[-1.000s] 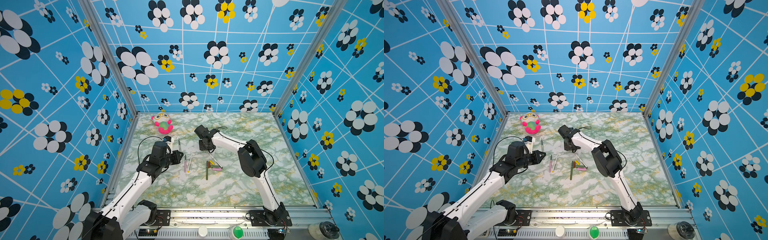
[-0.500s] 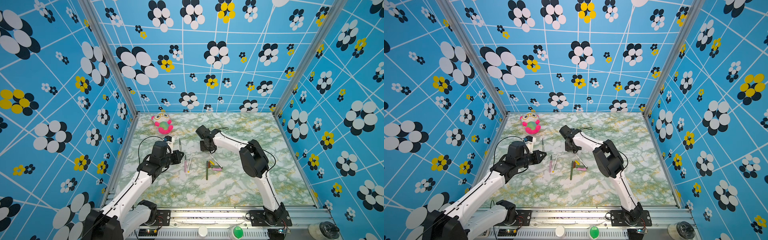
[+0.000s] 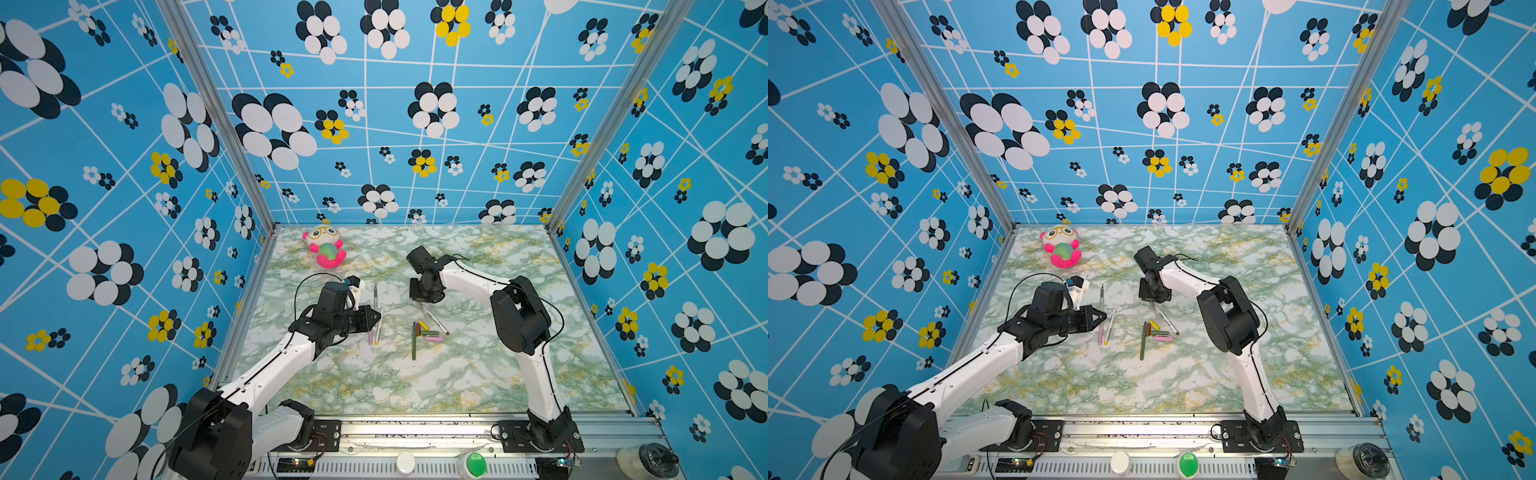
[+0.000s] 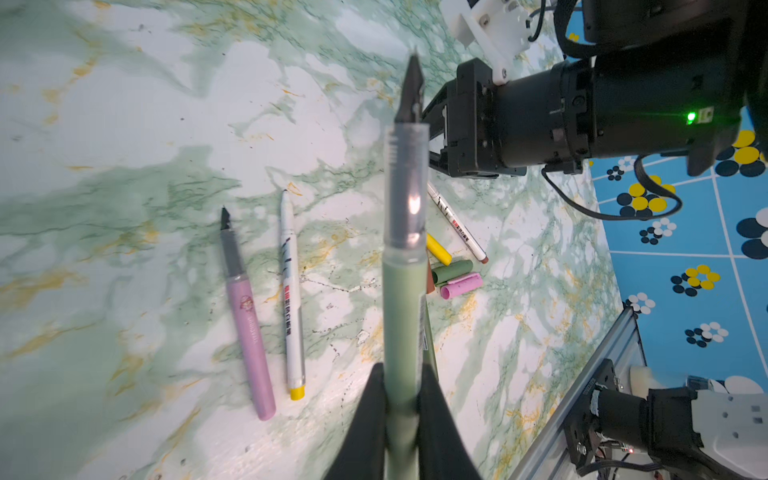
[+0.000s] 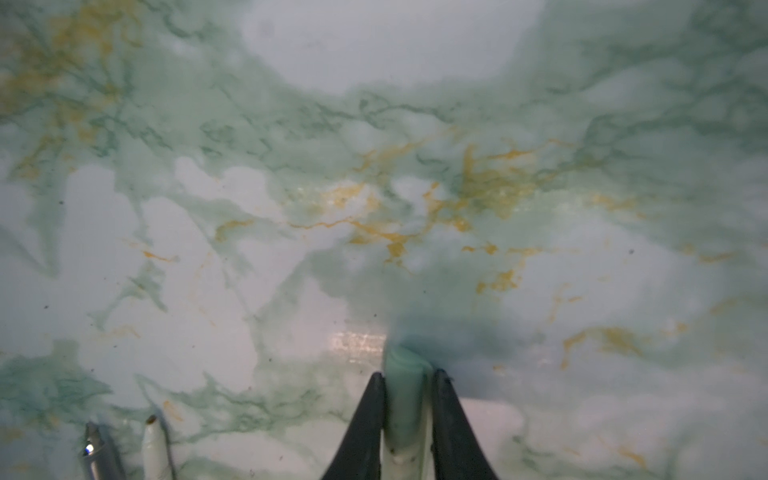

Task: Insert the pens into the pen caps
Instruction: 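Move the cap in the right gripper above the pen nib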

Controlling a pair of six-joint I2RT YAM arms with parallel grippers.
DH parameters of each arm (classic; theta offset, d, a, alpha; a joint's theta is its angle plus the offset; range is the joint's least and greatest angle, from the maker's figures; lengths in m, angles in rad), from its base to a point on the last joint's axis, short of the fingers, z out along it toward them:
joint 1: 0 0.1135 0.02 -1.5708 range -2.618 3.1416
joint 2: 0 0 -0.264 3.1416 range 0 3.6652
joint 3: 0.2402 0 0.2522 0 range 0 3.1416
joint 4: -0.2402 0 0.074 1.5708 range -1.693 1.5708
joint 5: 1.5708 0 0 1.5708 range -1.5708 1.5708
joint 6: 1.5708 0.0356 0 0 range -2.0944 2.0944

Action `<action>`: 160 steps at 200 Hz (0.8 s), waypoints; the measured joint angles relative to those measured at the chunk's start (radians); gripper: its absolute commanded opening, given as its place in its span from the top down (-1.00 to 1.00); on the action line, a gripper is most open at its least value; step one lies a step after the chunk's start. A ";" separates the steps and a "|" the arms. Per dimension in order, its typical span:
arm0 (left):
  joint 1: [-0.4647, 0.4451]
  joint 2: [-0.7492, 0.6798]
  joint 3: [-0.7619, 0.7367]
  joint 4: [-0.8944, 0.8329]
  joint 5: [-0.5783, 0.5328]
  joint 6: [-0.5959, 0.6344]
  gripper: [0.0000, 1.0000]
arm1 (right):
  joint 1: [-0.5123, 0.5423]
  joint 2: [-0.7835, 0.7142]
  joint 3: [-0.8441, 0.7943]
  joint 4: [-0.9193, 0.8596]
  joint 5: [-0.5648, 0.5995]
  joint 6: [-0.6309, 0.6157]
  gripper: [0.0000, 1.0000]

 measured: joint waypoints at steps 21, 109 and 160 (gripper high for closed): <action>-0.025 0.051 0.021 0.025 0.037 0.004 1.00 | -0.017 -0.018 -0.016 0.001 -0.022 0.008 0.58; -0.099 0.211 0.071 0.108 0.103 0.003 1.00 | -0.038 -0.172 -0.023 0.035 -0.079 0.032 0.58; -0.122 0.259 0.095 0.129 0.114 0.002 1.00 | -0.038 -0.216 -0.053 0.061 -0.111 0.068 0.58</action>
